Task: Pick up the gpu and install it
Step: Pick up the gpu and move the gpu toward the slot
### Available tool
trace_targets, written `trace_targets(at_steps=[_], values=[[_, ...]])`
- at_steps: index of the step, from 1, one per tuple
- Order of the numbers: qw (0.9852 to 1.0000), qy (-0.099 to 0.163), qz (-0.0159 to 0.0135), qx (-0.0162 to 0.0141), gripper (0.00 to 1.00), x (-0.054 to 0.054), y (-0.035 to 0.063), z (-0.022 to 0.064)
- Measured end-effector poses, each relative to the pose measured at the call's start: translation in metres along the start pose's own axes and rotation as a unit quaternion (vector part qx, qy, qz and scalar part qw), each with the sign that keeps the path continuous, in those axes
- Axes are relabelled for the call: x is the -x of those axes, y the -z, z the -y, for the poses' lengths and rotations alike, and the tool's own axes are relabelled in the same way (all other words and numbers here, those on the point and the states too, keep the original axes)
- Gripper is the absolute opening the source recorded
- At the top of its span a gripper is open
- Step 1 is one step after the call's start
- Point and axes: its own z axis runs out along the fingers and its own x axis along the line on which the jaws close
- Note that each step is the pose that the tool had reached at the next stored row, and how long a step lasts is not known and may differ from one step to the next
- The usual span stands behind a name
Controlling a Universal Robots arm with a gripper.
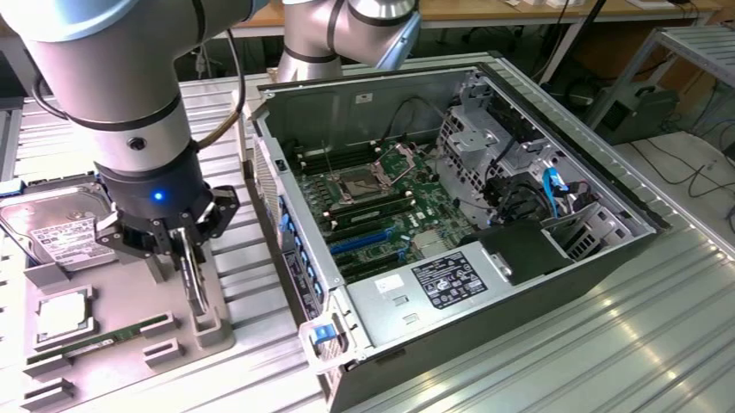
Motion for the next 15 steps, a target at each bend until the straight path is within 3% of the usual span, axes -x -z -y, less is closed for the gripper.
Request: trace_targets(at_steps=[15], values=[[1.0000, 0.000, -0.0007, 0.0004, 0.28, 0.000, 0.0171, -0.0002]])
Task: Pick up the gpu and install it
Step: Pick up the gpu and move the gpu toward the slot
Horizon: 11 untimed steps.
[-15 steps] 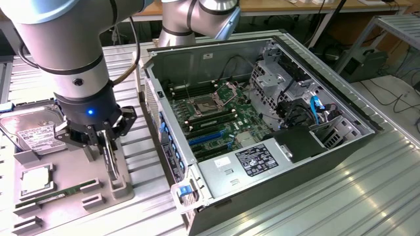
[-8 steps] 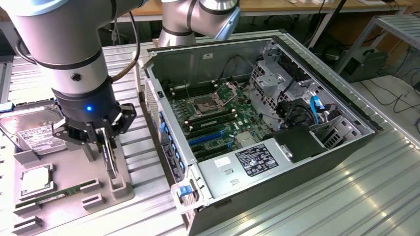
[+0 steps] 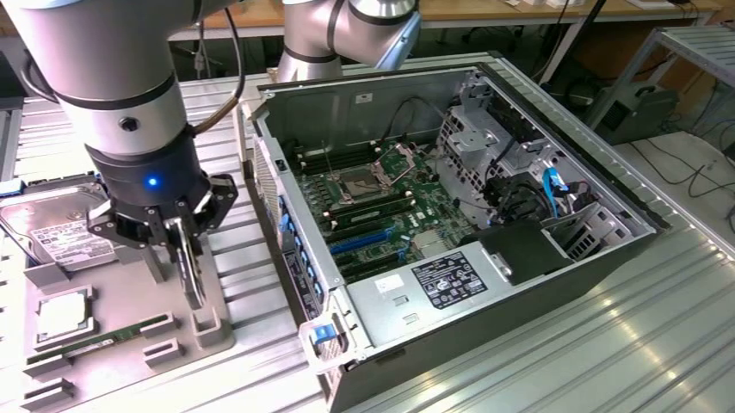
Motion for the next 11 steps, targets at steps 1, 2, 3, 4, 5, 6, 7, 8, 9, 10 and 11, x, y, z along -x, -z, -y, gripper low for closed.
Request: trace_targets(at_steps=[1, 2, 3, 4, 5, 6, 7, 8, 9, 10, 11], values=[[1.0000, 0.000, 0.0000, 0.0000, 0.28, 0.000, 0.0010, 0.0000], [1.0000, 0.000, -0.0001, 0.0001, 0.28, 0.000, 0.0020, 0.0000], [1.0000, 0.000, -0.0001, 0.0001, 0.28, 0.000, 0.0031, 0.0000], [1.0000, 0.000, -0.0001, 0.0001, 0.28, 0.000, 0.0042, 0.0000], [1.0000, 0.000, -0.0002, 0.0002, 0.28, 0.000, 0.0053, 0.0000], [1.0000, 0.000, -0.0003, 0.0003, 0.28, 0.000, 0.0075, -0.0001], [1.0000, 0.000, -0.0003, 0.0004, 0.28, 0.000, 0.0087, -0.0001], [1.0000, 0.000, -0.0004, 0.0005, 0.28, 0.000, 0.0101, -0.0001], [1.0000, 0.000, -0.0004, 0.0006, 0.28, 0.000, 0.0111, -0.0001], [1.0000, 0.000, -0.0005, 0.0007, 0.28, 0.000, 0.0125, -0.0001], [1.0000, 0.000, -0.0006, 0.0008, 0.28, 0.000, 0.0143, -0.0001]])
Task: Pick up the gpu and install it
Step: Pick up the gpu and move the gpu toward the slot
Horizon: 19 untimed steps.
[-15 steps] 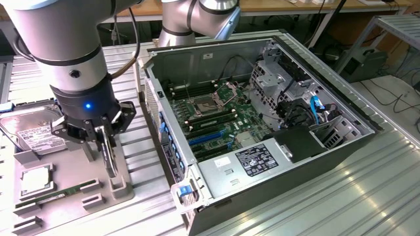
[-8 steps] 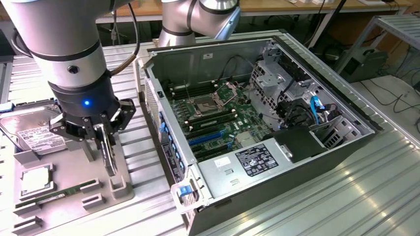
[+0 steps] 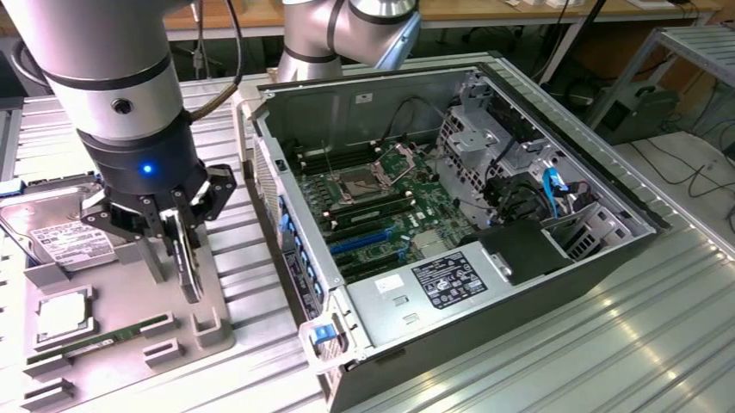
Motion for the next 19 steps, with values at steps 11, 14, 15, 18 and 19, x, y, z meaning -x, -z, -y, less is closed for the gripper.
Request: trace_targets(at_steps=[11, 14, 15, 18, 19], values=[[1.0000, 0.000, -0.0006, 0.0007, 0.28, 0.000, 0.0147, -0.0002], [1.0000, 0.000, -0.0008, 0.0010, 0.28, 0.000, 0.0175, -0.0002], [1.0000, 0.000, -0.0009, 0.0012, 0.28, 0.000, 0.0184, -0.0002], [1.0000, 0.000, -0.0012, 0.0016, 0.28, 0.000, 0.0209, -0.0003], [1.0000, 0.000, -0.0014, 0.0017, 0.28, 0.000, 0.0219, -0.0003]])
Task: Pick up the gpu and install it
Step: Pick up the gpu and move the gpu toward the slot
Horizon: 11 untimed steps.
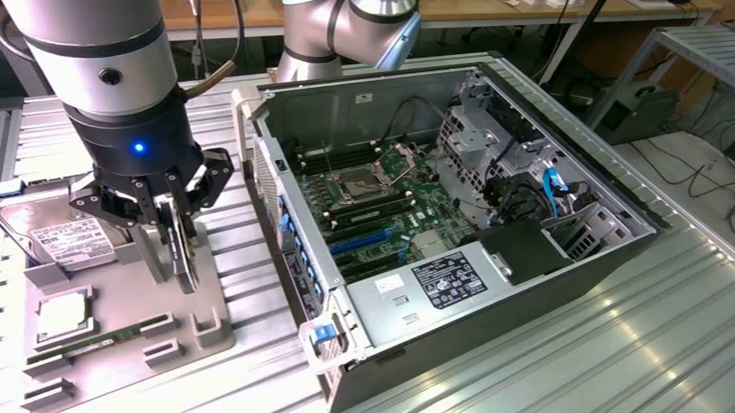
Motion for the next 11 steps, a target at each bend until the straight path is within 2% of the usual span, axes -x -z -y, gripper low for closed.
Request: trace_targets(at_steps=[11], values=[[1.0000, 0.000, -0.0011, 0.0008, 0.28, 0.000, 0.0123, -0.0002]])
